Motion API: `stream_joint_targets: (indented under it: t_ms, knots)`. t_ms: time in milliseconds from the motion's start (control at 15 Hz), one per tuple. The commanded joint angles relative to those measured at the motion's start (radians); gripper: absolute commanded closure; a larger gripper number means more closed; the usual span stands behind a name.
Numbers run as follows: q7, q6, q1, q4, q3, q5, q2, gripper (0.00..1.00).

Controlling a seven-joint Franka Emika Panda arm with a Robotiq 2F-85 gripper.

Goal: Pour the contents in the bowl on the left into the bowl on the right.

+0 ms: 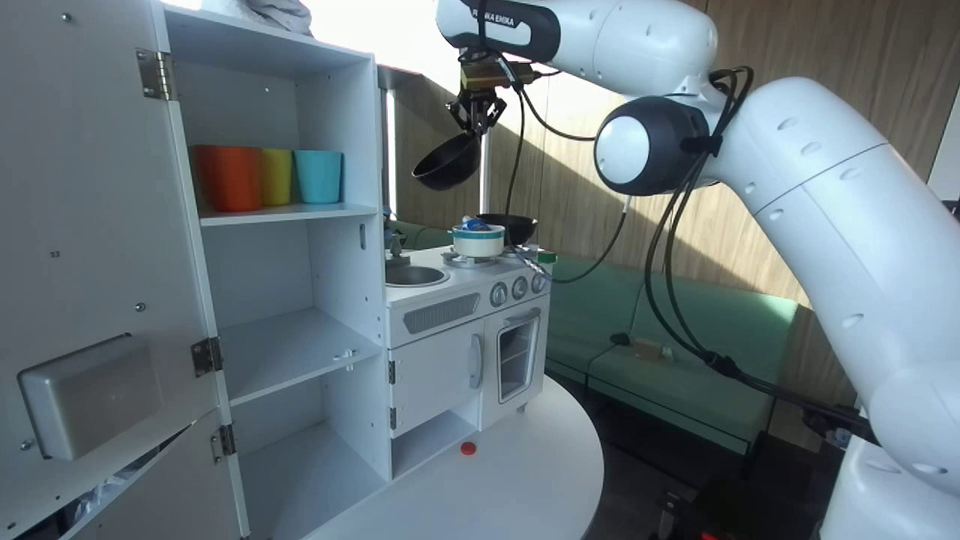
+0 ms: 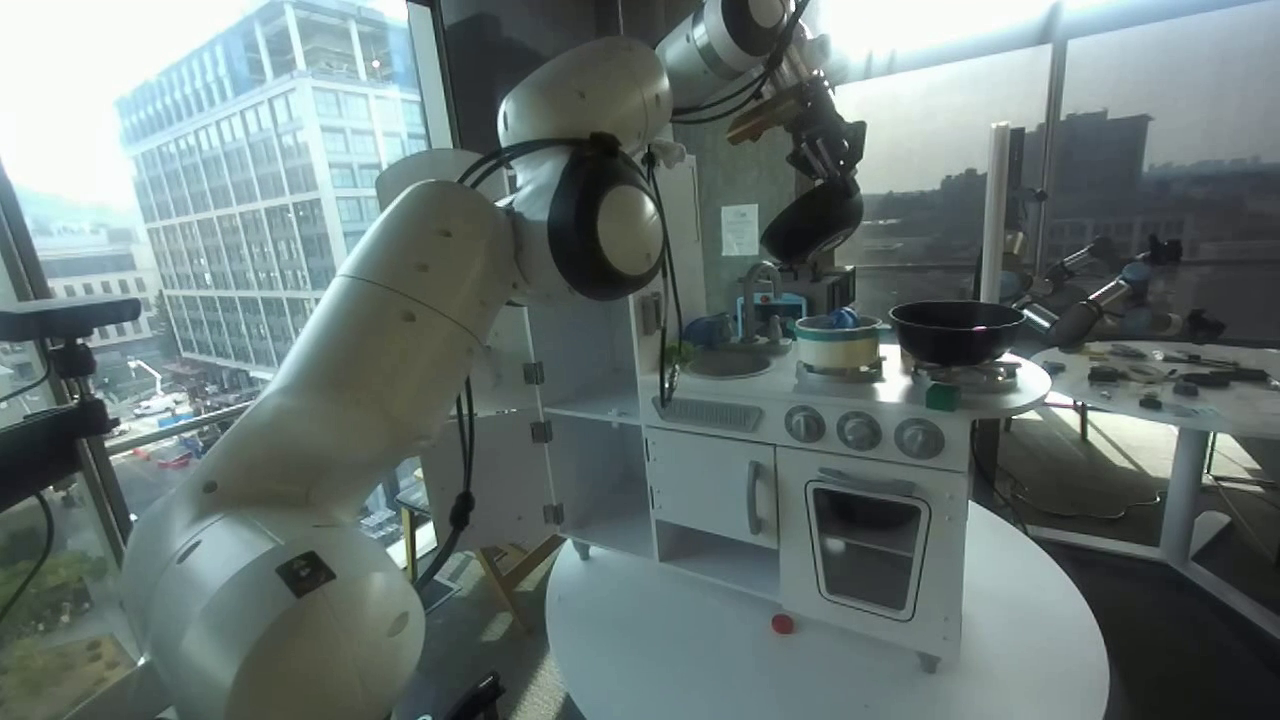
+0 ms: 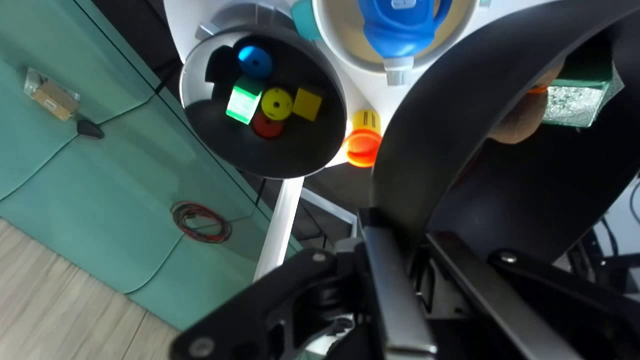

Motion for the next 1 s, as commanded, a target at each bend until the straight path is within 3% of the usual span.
stream_joint_targets:
  t_ms: [0, 400, 733, 800, 933]
  knots:
    - [-0.167, -0.118, -0.021, -0.031, 0.051, 0.058, -0.067, 0.86]
    - [-0.358, -0.275, -0.029, -0.005, 0.125, 0.148, -0.038, 0.86]
    - [-0.418, -0.359, -0.022, 0.019, 0.155, 0.175, 0.017, 0.86]
    - [-0.428, -0.371, -0.017, 0.020, 0.159, 0.175, 0.024, 0.61]
    - [-0.441, -0.382, -0.013, 0.023, 0.169, 0.180, 0.031, 0.56]
